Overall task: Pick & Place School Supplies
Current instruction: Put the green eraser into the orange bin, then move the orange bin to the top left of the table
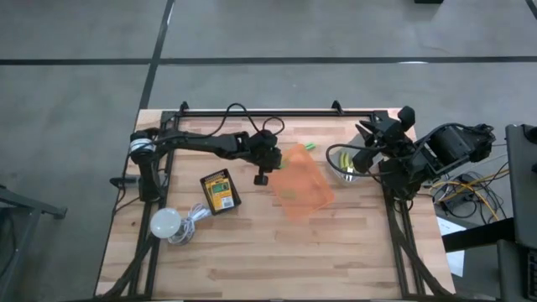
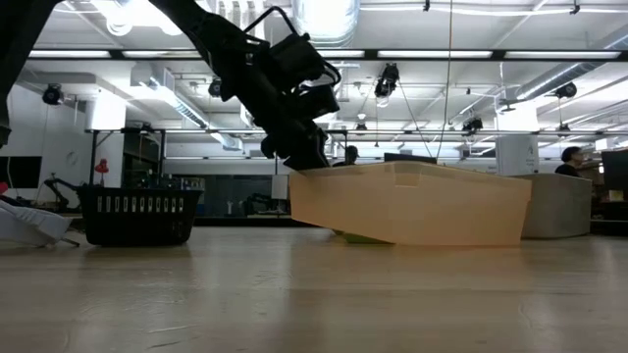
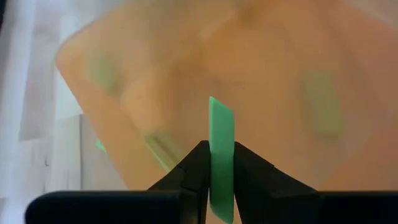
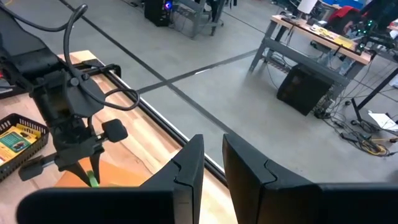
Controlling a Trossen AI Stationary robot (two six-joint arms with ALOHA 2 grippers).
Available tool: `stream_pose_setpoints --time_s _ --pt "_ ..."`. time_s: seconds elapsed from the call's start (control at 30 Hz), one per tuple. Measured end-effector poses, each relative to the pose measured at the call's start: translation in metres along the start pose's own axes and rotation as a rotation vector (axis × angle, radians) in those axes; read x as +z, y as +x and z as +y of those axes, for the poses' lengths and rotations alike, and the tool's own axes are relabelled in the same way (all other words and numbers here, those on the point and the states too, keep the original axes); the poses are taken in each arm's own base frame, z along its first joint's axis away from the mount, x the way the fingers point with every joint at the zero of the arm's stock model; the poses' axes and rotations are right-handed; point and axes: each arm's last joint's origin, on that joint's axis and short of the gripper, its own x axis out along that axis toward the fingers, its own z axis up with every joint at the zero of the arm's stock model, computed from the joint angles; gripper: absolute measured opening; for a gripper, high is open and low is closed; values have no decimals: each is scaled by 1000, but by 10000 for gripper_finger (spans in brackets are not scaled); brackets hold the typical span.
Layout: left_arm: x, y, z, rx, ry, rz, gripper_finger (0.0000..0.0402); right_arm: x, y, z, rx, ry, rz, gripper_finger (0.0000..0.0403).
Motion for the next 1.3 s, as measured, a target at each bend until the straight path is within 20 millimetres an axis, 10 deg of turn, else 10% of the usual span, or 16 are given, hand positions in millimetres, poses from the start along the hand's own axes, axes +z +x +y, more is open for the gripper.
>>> stream_pose_setpoints --time_s 0.53,0.97,1.3 --pt "9 -2 2 28 8 -48 90 0 0 0 0 1 0 57" --pt "71 -49 30 89 -63 -140 90 0 0 0 -1 -4 0 57" --pt "42 -35 26 163 -50 20 90 0 0 0 -1 -5 0 57"
